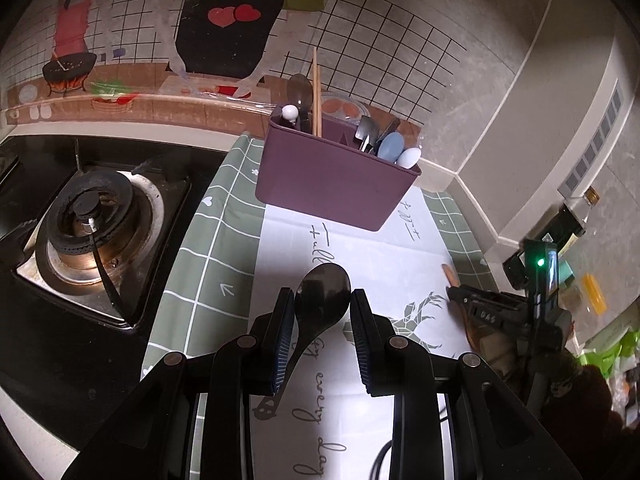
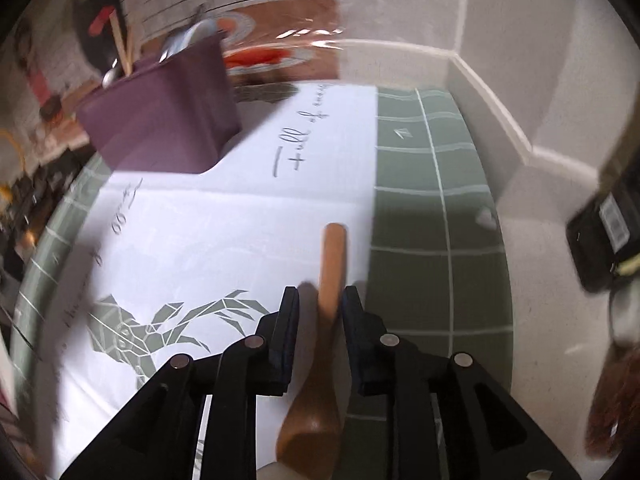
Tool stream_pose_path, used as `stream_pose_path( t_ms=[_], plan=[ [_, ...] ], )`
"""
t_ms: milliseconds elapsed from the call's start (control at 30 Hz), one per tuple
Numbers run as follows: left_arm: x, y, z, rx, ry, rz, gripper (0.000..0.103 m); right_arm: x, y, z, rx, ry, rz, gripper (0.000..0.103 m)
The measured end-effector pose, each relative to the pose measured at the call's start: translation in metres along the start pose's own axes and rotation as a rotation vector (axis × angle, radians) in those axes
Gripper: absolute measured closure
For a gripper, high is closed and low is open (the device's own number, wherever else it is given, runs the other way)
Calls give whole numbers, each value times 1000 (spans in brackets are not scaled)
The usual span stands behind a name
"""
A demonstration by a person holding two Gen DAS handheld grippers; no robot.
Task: Organize utensils
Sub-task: 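Carry both held spoons into the purple holder and open both tools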
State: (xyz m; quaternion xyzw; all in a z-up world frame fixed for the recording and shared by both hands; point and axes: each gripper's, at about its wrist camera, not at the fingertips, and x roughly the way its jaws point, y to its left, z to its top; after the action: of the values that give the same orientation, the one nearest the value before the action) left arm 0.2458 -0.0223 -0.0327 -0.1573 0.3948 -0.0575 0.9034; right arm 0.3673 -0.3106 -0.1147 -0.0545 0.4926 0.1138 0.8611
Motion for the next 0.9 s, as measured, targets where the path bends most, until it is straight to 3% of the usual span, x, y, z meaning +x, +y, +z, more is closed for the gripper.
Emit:
stream_pose_path(
  t_ms=[33, 100, 367, 400, 467, 667, 900],
  plan=[
    [0, 0, 0, -4, -1, 0, 74, 0, 5, 0, -27, 1, -7, 92],
    [-1, 1, 1, -13, -2, -9, 74, -4, 11, 0, -29, 2, 55, 93],
    [-8, -6, 7, -21, -20, -44, 74, -69, 32, -1, -4, -157, 242, 93],
    [-9, -7, 8, -20, -22, -47, 83, -75, 35, -1, -10, -176, 252, 93],
    [-9, -10, 10, -16, -26, -50, 90, -83, 41, 1, -13, -204, 262, 93],
    [-3, -12, 19, 7, -26, -32, 90, -83, 52, 12, -26, -221, 262, 93],
    [51, -15, 13, 158, 125, -56, 89, -75, 40, 10, -22, -203, 233, 93]
  ],
)
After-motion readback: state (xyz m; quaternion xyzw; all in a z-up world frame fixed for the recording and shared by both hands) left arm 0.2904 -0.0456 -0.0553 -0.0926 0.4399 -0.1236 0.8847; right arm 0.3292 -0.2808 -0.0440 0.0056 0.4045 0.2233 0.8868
